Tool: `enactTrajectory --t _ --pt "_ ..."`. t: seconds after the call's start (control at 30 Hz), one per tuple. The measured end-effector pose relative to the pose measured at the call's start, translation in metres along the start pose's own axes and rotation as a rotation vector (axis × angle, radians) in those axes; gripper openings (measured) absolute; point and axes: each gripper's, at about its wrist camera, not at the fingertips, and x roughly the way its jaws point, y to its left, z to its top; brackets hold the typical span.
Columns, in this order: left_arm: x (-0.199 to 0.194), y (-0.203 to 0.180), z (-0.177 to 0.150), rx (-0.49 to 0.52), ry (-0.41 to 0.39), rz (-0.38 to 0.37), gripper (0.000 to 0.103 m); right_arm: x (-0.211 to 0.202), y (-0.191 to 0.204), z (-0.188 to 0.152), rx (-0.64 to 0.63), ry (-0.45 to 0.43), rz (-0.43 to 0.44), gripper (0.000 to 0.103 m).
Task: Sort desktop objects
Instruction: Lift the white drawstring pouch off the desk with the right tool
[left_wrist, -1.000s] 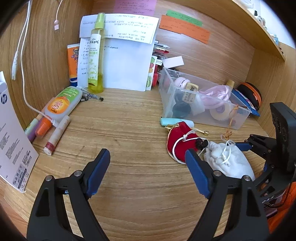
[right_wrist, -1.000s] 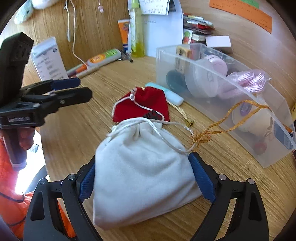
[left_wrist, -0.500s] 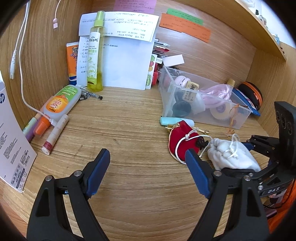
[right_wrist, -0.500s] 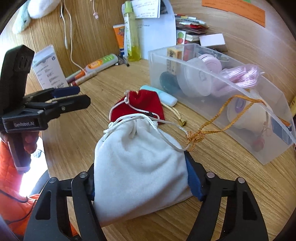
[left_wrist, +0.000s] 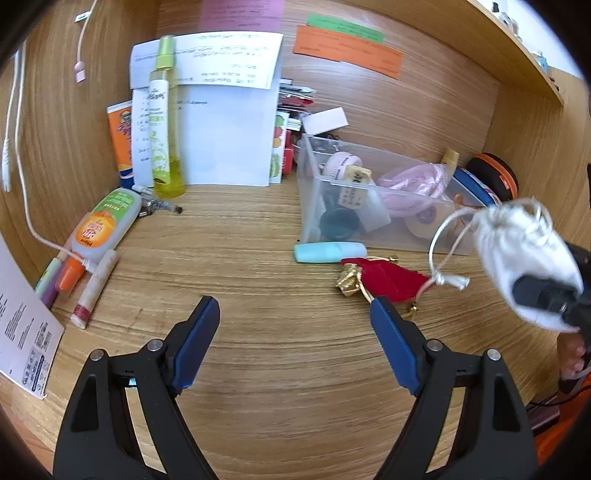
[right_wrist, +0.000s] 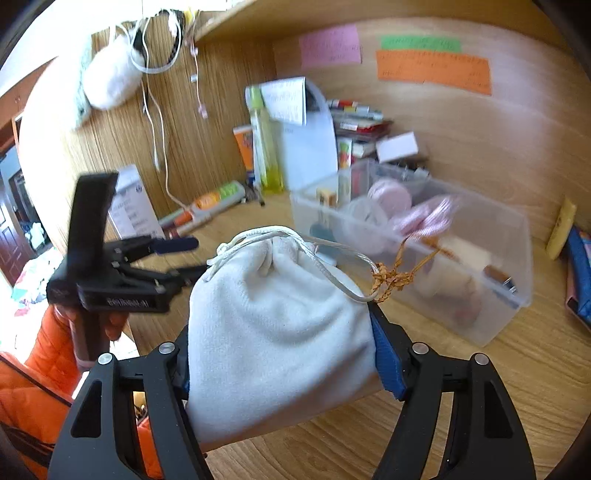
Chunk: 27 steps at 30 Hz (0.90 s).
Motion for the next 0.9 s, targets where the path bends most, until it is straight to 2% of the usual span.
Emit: enactTrajectory --t 0.2,0.5,0.57,0.9 --pt "0.002 -0.014 0.002 0.046 0.003 -0.006 0.084 -0.021 -0.013 0.006 0.026 -0.066 -0.011 0.07" --pt "0.013 -0.028 0.008 0.073 0.025 -0.034 0.086 -0.044 -0.04 0.003 0.078 -0.134 -0.087 0.07" --pt "0.018 -0.033 0.01 0.082 0.036 -0.045 0.089 -0.044 -0.047 0.001 0.095 -0.128 -0.09 0.07" --pt "0.047 -0.063 0.017 0.167 0.11 -0.076 0.09 -0.023 -0.075 -0.019 0.168 -0.071 -0.088 0.07"
